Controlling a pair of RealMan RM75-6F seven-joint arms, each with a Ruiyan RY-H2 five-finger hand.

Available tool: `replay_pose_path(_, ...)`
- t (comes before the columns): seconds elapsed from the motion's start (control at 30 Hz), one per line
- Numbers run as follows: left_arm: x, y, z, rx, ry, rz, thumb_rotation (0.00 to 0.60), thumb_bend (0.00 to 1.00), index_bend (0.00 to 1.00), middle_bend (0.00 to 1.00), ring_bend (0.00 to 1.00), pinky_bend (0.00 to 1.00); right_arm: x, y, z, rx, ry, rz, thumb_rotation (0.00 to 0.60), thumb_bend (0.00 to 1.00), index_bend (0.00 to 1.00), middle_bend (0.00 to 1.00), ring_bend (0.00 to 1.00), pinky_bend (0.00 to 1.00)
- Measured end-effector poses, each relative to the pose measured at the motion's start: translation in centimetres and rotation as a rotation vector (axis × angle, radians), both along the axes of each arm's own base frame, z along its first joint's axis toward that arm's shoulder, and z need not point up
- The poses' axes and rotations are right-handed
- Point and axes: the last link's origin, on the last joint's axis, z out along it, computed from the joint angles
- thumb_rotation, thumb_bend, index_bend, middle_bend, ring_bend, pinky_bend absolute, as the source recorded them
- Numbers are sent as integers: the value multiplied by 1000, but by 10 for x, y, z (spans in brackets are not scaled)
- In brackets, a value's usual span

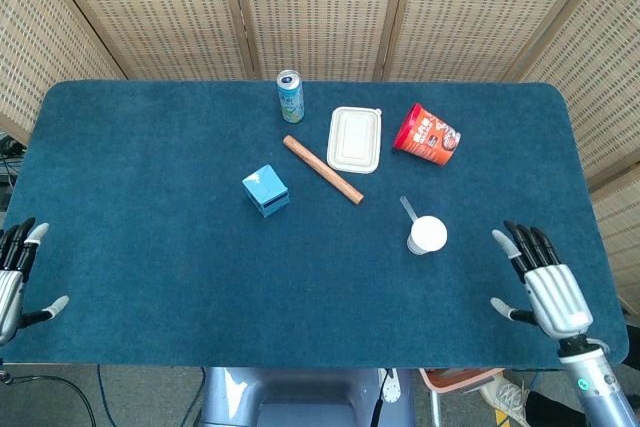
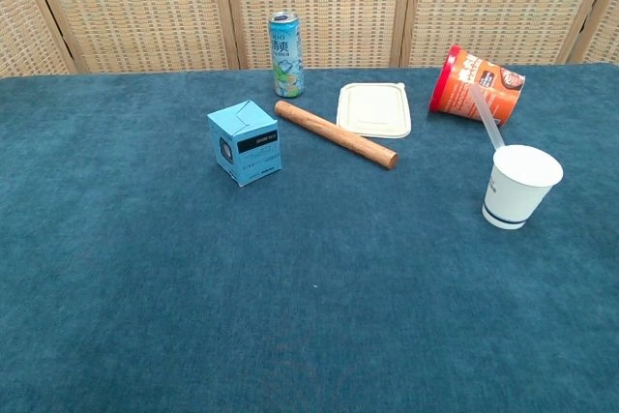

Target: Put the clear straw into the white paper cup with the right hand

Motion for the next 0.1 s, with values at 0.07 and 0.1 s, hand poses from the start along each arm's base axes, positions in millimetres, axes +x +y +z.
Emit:
replay_pose_path(0.07, 1, -1, 1, 3, 1, -4, 600, 62, 0, 0, 0, 0, -2, 9, -1, -16, 11, -3, 600, 0, 0, 0, 0, 0)
replay_pose_path(0.1, 1, -2, 1, 4, 1, -7, 600, 63, 0, 0, 0, 0, -2, 12, -1, -22, 18, -6, 600, 0, 0, 0, 0, 0)
